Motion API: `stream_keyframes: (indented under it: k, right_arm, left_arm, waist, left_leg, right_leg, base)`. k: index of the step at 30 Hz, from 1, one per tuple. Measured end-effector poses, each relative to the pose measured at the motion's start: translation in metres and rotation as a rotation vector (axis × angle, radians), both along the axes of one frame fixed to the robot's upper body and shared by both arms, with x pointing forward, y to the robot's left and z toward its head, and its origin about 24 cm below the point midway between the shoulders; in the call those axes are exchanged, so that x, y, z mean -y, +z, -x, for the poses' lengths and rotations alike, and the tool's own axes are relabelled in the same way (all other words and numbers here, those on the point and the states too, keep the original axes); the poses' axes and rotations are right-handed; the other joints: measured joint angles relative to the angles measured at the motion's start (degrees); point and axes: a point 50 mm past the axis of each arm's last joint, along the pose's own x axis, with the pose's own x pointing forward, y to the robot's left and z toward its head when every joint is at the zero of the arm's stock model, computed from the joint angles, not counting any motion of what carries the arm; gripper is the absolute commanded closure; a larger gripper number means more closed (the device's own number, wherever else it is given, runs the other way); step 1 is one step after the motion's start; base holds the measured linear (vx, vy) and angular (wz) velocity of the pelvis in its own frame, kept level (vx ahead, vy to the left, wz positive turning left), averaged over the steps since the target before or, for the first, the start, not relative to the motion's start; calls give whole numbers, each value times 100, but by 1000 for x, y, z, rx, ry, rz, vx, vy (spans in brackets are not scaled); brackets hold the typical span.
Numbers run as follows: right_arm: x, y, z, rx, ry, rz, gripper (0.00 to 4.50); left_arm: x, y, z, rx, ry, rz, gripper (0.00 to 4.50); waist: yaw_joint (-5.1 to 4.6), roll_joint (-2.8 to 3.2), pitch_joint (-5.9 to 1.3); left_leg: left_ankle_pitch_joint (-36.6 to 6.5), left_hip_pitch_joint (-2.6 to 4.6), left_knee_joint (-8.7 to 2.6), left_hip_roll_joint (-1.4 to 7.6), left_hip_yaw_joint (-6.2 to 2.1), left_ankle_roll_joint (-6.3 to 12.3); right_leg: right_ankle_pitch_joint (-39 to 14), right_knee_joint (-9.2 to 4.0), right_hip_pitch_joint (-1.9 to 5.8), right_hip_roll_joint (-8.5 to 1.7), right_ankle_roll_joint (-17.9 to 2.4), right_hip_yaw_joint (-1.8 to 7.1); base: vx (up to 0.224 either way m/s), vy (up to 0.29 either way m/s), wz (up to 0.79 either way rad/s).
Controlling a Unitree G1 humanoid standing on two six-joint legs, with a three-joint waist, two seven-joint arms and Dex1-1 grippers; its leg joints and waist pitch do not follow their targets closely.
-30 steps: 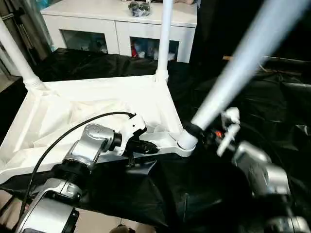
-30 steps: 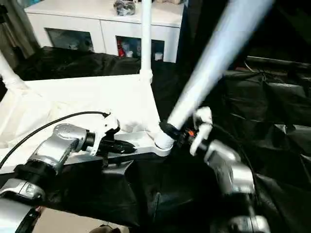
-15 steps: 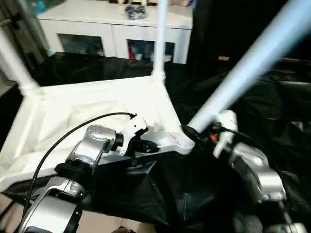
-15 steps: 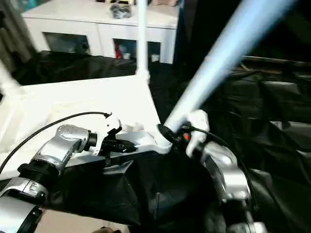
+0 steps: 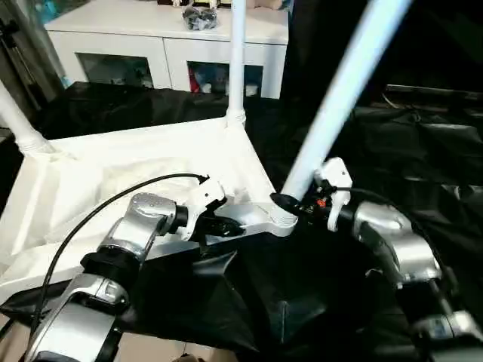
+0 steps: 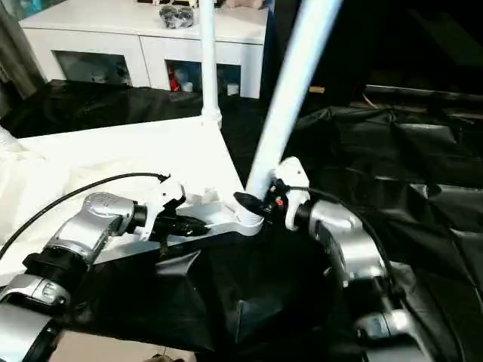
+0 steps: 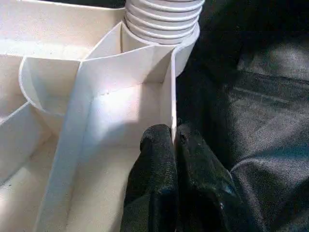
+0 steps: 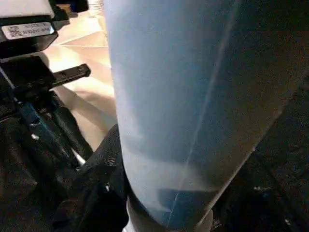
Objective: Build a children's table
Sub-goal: Insert table leg to table base
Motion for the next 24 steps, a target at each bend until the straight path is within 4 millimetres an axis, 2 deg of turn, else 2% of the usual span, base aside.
stream_keyframes:
  k: [5,9,16,24]
  right_arm:
    - [-3,2,-2,-10,77,24,262]
    - [-2,1,-1,-19,119,36,262]
    - [-4,0,4,-15,213,23,262]
    - [-3,0,12,-12,317,10,262]
  left_arm:
    - [-2,1,1,15,-38,-15,450]
    - [-3,1,2,21,-62,-29,450]
    - [-6,3,4,26,-120,-40,450]
    - [-10,6,7,17,-195,-56,450]
  waist:
    - [13,-27,-10]
    - [28,-80,-43]
    - [58,-90,-48]
    - [160,-106,-53]
  left_leg:
    - [0,1,-6,1,0,-1]
    - [-3,4,-13,4,0,-7]
    - [-5,3,-16,4,0,-11]
    - [-9,4,-16,4,2,-16]
  right_leg:
    - [11,0,0,1,-18,-1]
    - [14,0,-1,2,-24,-8]
    - [14,0,0,2,-23,-8]
    - [15,-1,-2,2,-25,-7]
  base:
    - [0,0,0]
    - [0,0,0]
    - [0,0,0]
    - [0,0,0]
